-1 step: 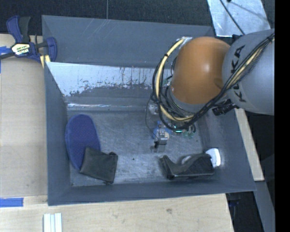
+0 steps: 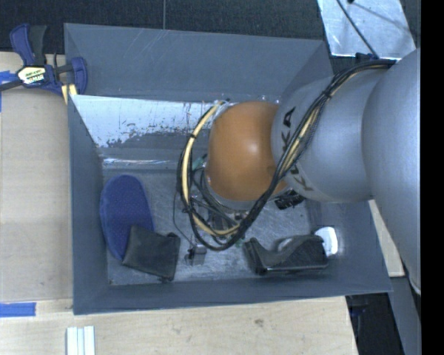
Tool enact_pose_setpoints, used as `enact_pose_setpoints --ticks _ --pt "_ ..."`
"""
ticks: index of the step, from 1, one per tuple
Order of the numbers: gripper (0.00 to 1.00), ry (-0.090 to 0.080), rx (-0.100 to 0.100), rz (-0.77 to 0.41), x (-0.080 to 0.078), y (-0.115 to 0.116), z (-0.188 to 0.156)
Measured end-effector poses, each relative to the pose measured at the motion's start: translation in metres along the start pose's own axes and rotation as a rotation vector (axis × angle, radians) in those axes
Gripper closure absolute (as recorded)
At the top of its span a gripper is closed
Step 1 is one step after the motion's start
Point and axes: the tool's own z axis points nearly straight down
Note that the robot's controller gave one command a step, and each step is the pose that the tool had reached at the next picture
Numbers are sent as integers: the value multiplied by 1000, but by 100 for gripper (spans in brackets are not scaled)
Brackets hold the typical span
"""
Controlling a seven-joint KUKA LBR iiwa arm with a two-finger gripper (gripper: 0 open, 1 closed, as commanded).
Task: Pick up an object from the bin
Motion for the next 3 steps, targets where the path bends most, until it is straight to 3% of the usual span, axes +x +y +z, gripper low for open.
enact_pose_setpoints --ticks 1,2,3 --pt "0 -14 5 -394 20 48 58" --pt "100 -11 3 -392 21 49 59" --pt "100 -17 3 -370 -9 40 -104"
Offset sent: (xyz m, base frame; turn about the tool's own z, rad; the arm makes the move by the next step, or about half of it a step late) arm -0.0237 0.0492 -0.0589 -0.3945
